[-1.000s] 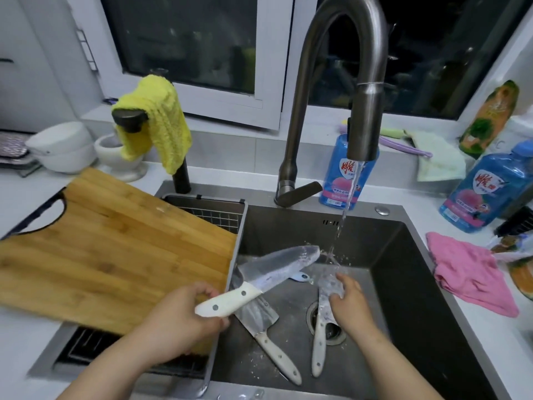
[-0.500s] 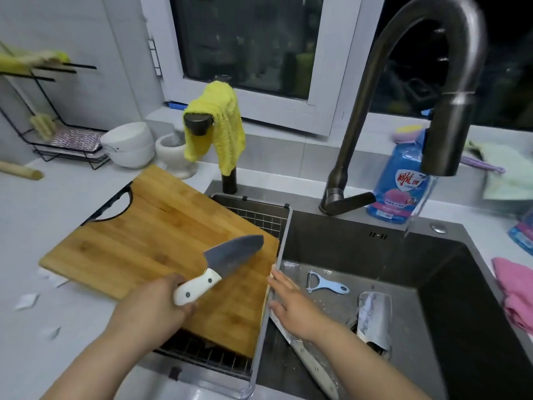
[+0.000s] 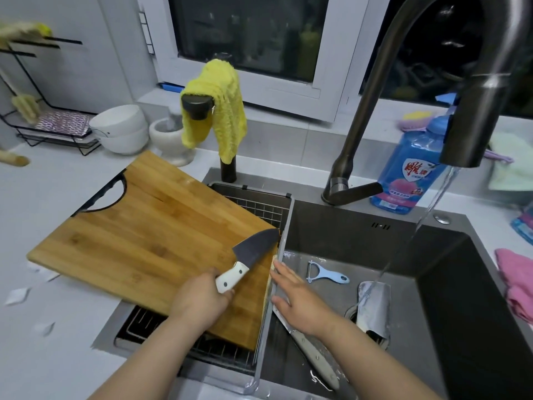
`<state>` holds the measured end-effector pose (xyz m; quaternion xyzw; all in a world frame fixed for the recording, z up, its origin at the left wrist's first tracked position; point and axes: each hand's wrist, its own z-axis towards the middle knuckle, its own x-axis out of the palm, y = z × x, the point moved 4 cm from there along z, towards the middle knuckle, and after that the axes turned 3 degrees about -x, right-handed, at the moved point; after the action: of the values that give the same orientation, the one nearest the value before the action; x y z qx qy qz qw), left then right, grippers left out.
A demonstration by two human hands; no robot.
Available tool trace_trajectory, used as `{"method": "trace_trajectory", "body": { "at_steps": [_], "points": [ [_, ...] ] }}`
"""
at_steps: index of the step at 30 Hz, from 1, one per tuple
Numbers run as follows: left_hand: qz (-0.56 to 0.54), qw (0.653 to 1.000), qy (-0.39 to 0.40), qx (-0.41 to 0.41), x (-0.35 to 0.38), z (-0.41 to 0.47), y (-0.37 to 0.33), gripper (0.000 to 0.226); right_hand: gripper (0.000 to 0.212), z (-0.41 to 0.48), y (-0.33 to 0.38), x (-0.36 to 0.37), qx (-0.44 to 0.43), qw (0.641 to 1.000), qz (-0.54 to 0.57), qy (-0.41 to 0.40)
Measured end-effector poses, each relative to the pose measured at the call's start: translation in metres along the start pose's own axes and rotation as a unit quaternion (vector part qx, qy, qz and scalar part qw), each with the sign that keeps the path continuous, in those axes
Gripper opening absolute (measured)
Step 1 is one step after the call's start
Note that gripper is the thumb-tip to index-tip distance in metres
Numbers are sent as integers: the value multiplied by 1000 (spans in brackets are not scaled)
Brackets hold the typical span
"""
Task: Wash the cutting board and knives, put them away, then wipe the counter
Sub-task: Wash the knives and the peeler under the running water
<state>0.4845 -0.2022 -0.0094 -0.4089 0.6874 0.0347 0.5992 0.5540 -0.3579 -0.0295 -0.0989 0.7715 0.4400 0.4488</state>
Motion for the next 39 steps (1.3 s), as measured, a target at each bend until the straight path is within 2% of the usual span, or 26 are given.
{"method": "trace_trajectory", "body": {
  "at_steps": [8, 14, 17, 23, 30, 35, 37, 39],
  "points": [
    [10, 999, 41, -6, 27, 6, -1, 33, 55, 0, -3, -1, 4, 1000, 18, -1],
    [16, 993, 113, -23, 43, 2, 2, 20, 54, -2, -9, 4, 30, 993, 114, -32],
    [49, 991, 126, -17, 46, 2, -2, 27, 50, -9, -17, 3, 52, 979, 184, -72],
    [114, 983, 145, 9, 54, 3, -10, 35, 48, -35, -58, 3, 118, 960, 232, -102],
    [167, 971, 165, 40, 69, 5, -12, 25, 41, -60, -98, 7, 196, 942, 238, -135],
    [136, 969, 198, 56, 75, 8, -11, 20, 39, -75, -126, 9, 247, 931, 230, -140],
    [103, 978, 171, 53, 70, 8, -11, 21, 36, -79, -138, 9, 264, 930, 221, -130],
    [43, 993, 100, 52, 60, 9, -18, 20, 33, -83, -151, 9, 293, 927, 208, -107]
  ]
}}
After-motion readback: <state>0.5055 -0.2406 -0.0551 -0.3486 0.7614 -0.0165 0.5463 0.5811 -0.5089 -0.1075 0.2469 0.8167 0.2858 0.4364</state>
